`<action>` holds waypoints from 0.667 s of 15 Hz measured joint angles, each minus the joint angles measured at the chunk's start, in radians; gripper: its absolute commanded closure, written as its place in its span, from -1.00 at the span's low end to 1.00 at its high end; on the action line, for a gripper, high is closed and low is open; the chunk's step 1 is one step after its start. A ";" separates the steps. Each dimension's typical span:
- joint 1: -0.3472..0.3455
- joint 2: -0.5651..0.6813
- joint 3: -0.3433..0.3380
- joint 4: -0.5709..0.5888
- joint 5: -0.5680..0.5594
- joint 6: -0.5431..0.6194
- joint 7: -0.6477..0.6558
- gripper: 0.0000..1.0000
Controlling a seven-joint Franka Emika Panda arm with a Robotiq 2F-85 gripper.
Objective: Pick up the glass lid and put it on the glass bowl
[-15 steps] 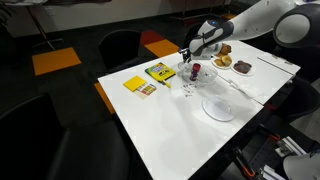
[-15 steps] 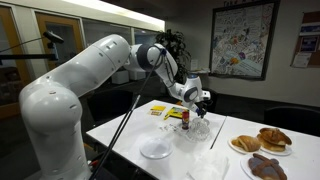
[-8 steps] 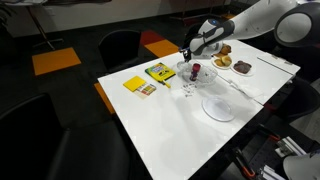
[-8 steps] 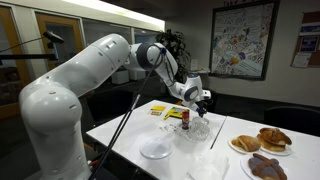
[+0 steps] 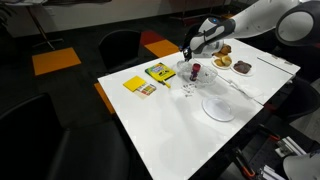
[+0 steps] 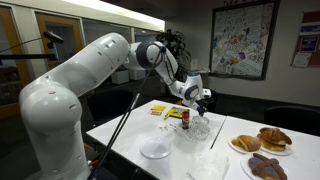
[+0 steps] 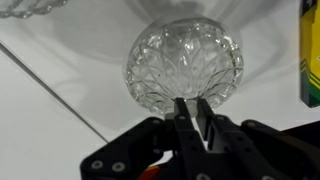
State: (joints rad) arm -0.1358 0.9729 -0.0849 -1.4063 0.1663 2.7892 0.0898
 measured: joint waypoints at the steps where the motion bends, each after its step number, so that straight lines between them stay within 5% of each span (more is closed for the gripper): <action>1: -0.001 -0.005 0.000 0.000 0.000 -0.006 -0.005 0.92; 10: -0.025 -0.126 0.002 -0.020 -0.034 -0.106 -0.112 0.92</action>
State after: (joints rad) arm -0.1612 0.8469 -0.0829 -1.4267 0.1321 2.6835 -0.0227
